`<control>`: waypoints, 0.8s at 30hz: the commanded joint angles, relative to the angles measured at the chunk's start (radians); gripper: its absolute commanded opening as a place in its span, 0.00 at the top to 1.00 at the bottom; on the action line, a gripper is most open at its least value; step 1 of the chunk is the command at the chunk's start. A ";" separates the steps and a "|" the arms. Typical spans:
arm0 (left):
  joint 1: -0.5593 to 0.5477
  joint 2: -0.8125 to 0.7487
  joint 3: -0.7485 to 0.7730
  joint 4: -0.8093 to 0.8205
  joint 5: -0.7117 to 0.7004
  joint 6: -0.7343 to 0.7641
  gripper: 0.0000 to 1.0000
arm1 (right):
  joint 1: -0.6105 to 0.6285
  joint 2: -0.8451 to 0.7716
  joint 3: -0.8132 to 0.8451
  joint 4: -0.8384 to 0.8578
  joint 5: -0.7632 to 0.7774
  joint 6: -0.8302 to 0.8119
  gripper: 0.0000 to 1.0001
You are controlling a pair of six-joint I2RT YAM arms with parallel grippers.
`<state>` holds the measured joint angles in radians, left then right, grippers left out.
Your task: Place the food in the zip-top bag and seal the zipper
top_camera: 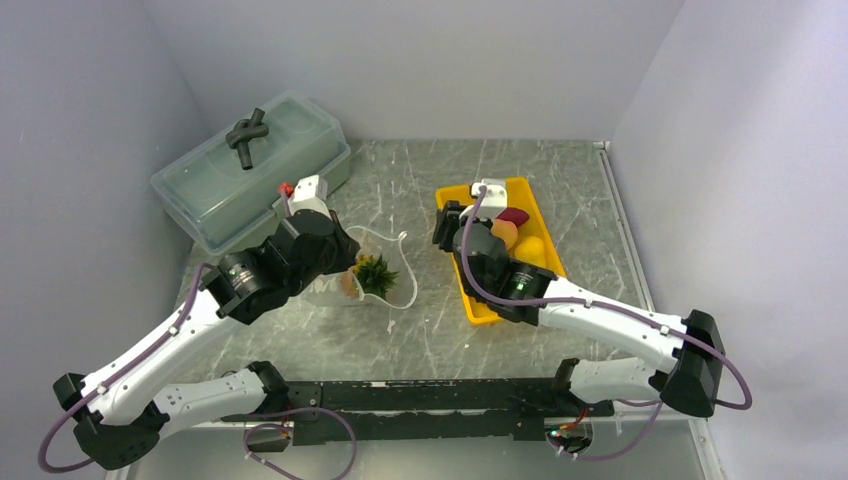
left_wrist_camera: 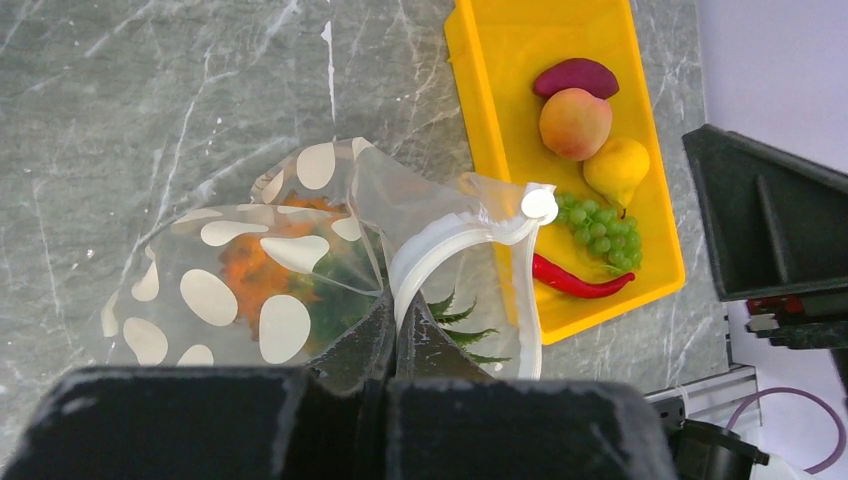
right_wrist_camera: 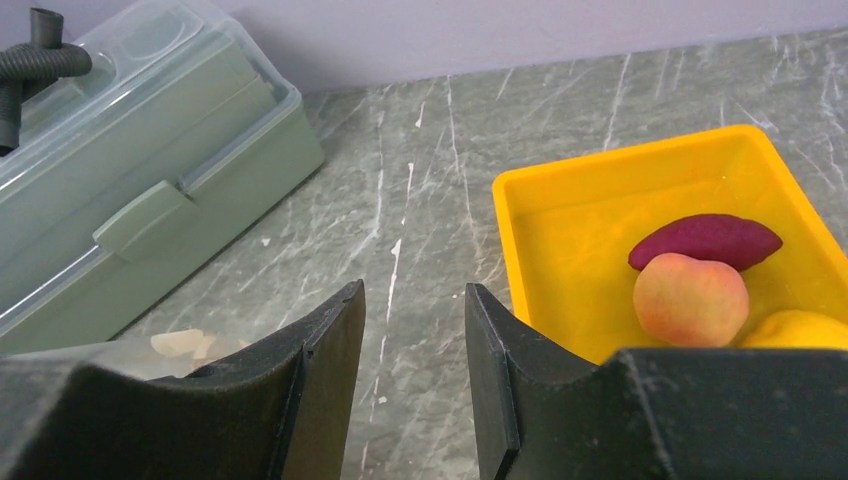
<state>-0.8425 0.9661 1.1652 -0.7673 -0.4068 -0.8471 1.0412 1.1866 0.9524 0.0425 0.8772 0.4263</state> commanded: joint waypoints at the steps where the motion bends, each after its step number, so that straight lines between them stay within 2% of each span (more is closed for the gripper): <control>1: 0.006 -0.004 0.018 0.027 0.003 0.029 1.00 | -0.003 0.007 0.107 -0.100 -0.004 -0.004 0.55; 3: 0.005 -0.007 0.017 0.028 0.005 0.035 1.00 | -0.003 -0.002 0.131 -0.156 -0.004 -0.004 0.55; 4: 0.005 -0.009 0.016 0.028 0.007 0.039 1.00 | -0.003 -0.010 0.140 -0.185 -0.004 -0.004 0.28; 5: 0.006 -0.010 0.015 0.028 0.005 0.041 1.00 | -0.003 -0.018 0.152 -0.213 -0.004 -0.004 0.31; 7: 0.007 -0.014 0.012 0.028 0.004 0.045 1.00 | -0.003 -0.035 0.167 -0.263 -0.004 -0.004 0.31; 8: 0.006 -0.016 0.009 0.029 0.003 0.049 1.00 | -0.003 -0.046 0.172 -0.278 -0.624 -0.004 0.31; 9: 0.007 -0.016 0.008 0.028 0.003 0.049 1.00 | -0.003 -0.055 0.177 -0.295 -0.757 -0.004 0.31; 10: 0.008 -0.017 0.008 0.028 0.003 0.051 1.00 | -0.003 -0.062 0.183 -0.308 -0.720 -0.215 0.31; 11: 0.008 -0.018 0.007 0.028 0.004 0.052 1.00 | -0.003 -0.070 0.186 -0.323 -0.667 -0.141 0.30; 14: 0.010 -0.024 0.007 0.023 0.000 0.055 1.00 | -0.003 -0.083 0.194 -0.360 -0.439 -0.119 0.29; 16: 0.010 -0.028 0.007 0.021 -0.002 0.060 1.00 | -0.004 -0.088 0.196 -0.372 -0.344 -0.138 0.29; 21: 0.011 -0.039 0.007 0.012 -0.015 0.069 1.00 | -0.005 -0.121 0.169 -0.334 -0.307 -0.145 0.27; 24: 0.011 -0.041 0.006 0.015 -0.007 0.075 1.00 | -0.007 -0.105 0.188 -0.354 -0.400 -0.159 0.26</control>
<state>-0.8352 0.9466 1.1652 -0.7769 -0.4076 -0.7952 1.0378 1.0946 1.1015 -0.3149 0.5190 0.3038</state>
